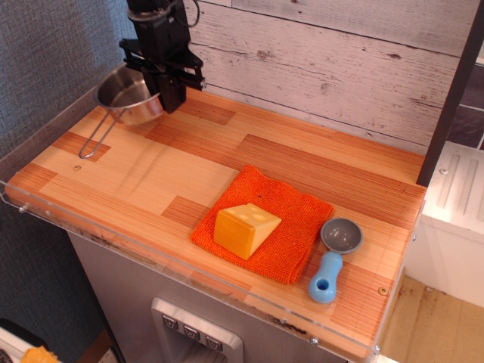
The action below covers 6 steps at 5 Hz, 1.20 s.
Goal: Move the pot to the back left corner of the table
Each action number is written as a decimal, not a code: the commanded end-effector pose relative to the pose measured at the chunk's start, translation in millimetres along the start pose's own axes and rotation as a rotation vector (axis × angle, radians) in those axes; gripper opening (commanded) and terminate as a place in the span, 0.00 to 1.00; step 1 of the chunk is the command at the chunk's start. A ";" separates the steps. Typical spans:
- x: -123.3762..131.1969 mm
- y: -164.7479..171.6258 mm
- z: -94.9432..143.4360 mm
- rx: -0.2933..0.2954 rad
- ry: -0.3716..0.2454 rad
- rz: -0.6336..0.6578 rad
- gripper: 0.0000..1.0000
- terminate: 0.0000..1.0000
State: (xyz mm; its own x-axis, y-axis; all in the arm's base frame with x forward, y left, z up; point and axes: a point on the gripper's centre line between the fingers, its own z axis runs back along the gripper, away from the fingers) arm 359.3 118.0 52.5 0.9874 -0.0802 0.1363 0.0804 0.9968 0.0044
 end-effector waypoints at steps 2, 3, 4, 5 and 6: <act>25.8 -7.1 -23.7 0.012 0.026 -0.013 0.00 0.00; 24.4 1.7 -28.2 0.006 0.038 0.018 1.00 0.00; 27.2 -0.2 -11.9 0.009 -0.011 0.000 1.00 0.00; 24.7 1.3 16.2 0.002 -0.088 0.013 1.00 0.00; 14.9 -8.6 57.1 0.031 -0.191 0.004 1.00 0.00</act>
State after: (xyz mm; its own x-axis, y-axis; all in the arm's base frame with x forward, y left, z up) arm 366.0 109.3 91.0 0.9619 -0.0646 0.2658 0.0649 0.9979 0.0075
